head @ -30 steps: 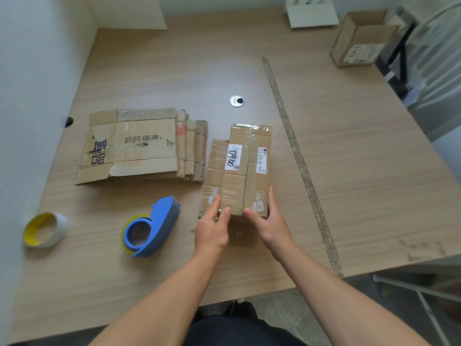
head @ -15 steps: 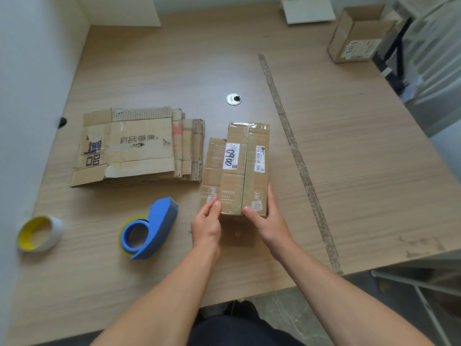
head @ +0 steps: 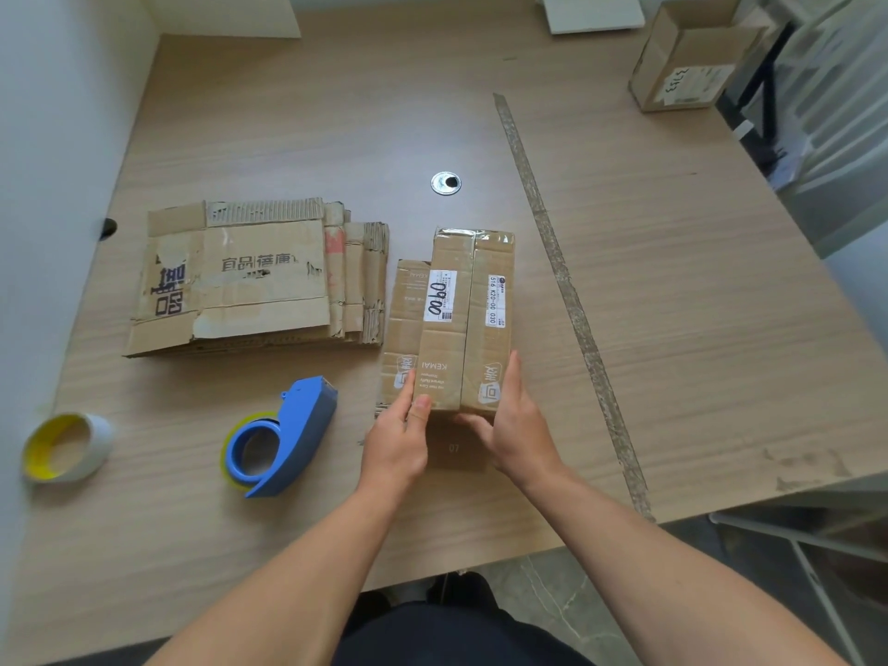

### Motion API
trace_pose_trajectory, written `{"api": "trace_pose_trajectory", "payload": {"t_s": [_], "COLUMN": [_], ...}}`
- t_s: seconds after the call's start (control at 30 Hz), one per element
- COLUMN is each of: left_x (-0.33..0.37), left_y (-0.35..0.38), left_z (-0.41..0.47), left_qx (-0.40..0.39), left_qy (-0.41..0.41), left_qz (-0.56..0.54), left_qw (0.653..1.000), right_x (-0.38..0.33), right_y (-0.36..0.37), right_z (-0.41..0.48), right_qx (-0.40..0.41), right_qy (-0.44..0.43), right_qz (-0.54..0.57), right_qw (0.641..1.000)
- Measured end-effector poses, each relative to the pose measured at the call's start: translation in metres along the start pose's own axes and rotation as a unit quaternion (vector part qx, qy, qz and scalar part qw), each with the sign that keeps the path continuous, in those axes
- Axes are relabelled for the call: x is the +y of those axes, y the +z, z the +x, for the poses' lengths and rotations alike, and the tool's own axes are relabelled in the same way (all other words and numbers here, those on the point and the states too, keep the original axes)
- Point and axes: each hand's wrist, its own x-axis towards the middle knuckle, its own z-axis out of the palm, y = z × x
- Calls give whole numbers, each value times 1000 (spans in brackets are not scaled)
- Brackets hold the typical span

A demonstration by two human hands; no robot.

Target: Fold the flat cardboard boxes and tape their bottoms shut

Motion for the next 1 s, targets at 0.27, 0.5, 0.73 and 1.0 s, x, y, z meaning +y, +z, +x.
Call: {"api": "trace_pose_trajectory", "payload": {"t_s": [0.27,0.5,0.73,1.0], "left_x": [6,6,17,27], "left_y": [3,-6,-58,-66], "left_z": [2,13,36,36], "left_qx": [-8,-43,-196,-53], "left_qy": [-52,-57,81,37], "left_qz": [-113,-34,186,278], "left_qw": [992,997,959,958], "right_x": [-3,-1,16,9], "right_y": [7,-18,-89,-91], "right_z": [0,-6,41,63], "right_qx": [20,-41,102,-52], "right_qy": [22,4,-6,119], "right_qz": [27,24,-42,-79], "right_qw": [999,999,994,988]}}
